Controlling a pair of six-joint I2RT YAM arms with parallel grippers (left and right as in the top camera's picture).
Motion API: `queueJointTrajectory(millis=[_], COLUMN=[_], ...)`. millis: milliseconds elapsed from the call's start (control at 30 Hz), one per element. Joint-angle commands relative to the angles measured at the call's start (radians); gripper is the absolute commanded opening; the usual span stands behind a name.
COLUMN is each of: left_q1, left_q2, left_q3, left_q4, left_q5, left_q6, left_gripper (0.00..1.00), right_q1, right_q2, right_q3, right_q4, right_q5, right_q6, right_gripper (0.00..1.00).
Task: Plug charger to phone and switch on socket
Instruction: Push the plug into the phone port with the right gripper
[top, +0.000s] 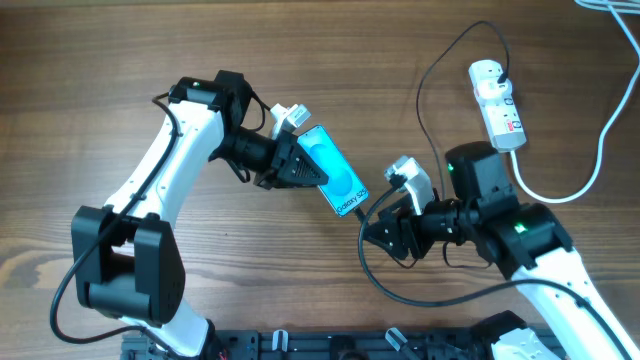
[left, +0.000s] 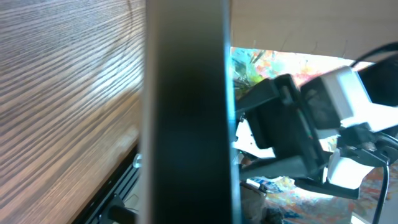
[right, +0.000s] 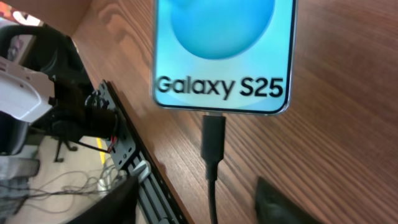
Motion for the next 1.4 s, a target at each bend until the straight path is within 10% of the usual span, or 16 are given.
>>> queueJointTrajectory(millis=[0, 700, 1367], left_q1=[-0.003, -0.056, -0.237], left_q2=[-0.006, -0.006, -0.006], left_q3=[0.008, 0.008, 0.008], left_q4=[0.005, 0.006, -0.04], left_q5=[0.072, 0.1, -0.008], left_q6=[0.001, 0.029, 0.032], left_gripper=[0.04, 0.04, 0.04], right_q1=[0.003, 0.003, 0.003], right_q2=[0.038, 0.096, 0.096], right_q3=[0.007, 0.007, 0.035], right_q4=[-0.001, 0.082, 0.238], right_q5=[-0.054, -0.027, -0.027], right_q6=[-0.065, -0.053, 0.025], right_gripper=[0.54, 0.05, 0.04])
